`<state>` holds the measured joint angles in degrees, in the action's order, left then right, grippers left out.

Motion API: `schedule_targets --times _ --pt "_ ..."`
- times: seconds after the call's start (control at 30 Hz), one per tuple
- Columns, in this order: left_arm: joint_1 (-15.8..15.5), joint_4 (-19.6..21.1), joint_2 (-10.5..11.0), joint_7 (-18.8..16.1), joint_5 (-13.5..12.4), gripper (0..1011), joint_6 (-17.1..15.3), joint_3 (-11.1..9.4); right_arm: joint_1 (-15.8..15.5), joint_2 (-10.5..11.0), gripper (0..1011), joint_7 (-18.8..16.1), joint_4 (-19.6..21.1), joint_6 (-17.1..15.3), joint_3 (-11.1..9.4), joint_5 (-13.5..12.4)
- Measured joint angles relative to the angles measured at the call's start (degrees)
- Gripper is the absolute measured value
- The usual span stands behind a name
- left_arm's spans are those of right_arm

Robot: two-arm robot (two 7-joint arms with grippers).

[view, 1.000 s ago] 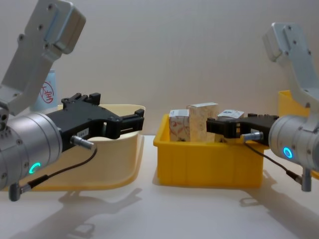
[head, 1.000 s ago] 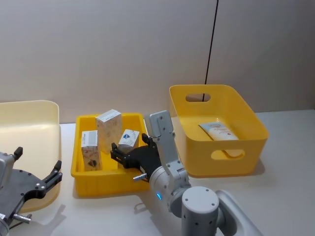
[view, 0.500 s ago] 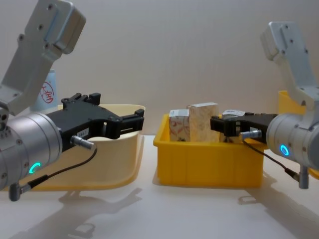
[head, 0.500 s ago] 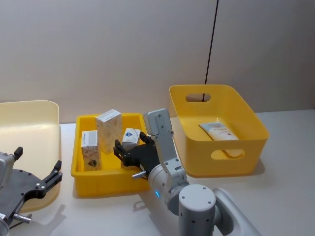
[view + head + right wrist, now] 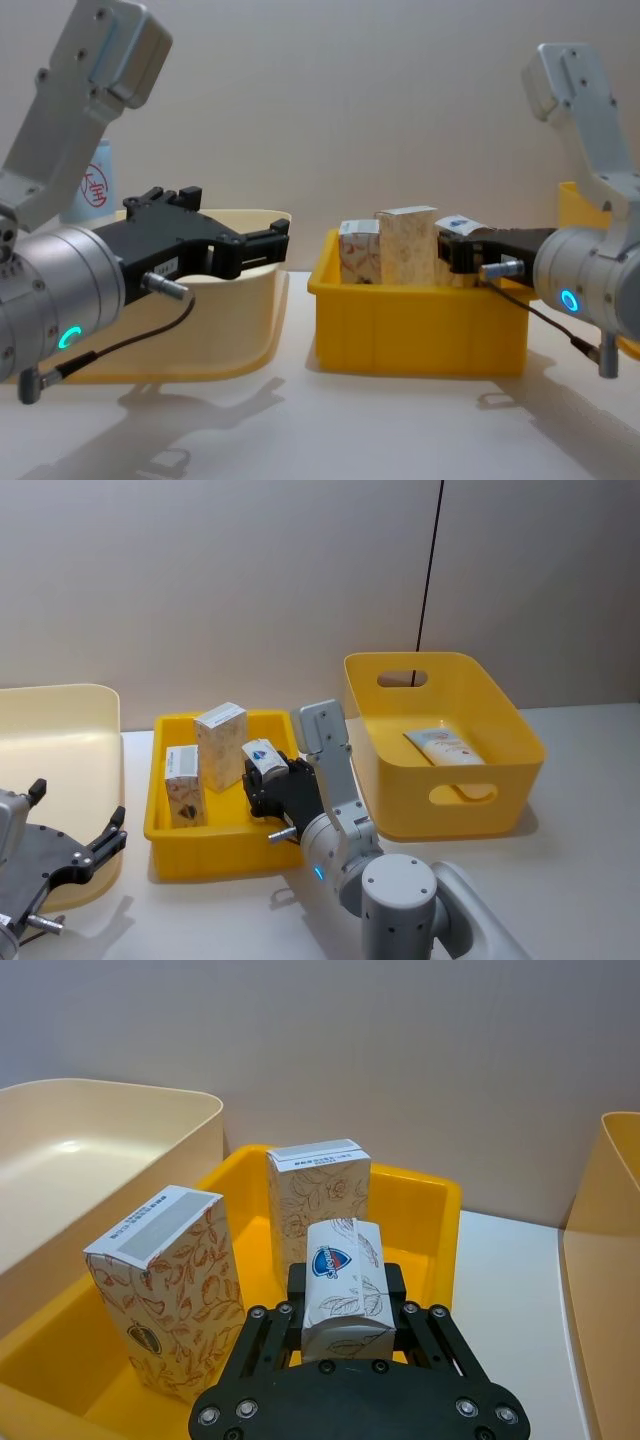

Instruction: Bimanual collaborative sorting of washing and personal care products

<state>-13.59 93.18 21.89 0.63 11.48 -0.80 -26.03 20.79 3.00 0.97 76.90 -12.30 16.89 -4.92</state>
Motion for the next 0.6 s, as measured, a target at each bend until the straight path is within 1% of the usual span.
schedule_targets --times 0.23,0.5,0.53,0.57,0.6 --pt "0.0 0.0 0.0 0.0 0.0 1003 0.0 0.0 0.0 0.0 408 -0.2 0.0 0.6 -0.1 0.1" --pt "0.0 0.0 0.0 0.0 0.0 1003 0.0 0.0 -0.3 0.6 408 -1.2 0.6 4.2 -0.5 0.4" --pt "0.0 0.0 0.0 0.0 0.0 1003 0.0 0.0 -0.4 0.7 408 -1.3 0.7 5.0 -0.6 0.4" --pt "0.0 0.0 0.0 0.0 0.0 1003 0.0 0.0 -0.4 0.7 407 -1.3 0.7 5.0 -0.6 0.4" --pt "0.0 0.0 0.0 0.0 0.0 1004 0.0 0.0 -0.4 0.8 407 -1.6 0.9 6.0 -0.7 0.4"
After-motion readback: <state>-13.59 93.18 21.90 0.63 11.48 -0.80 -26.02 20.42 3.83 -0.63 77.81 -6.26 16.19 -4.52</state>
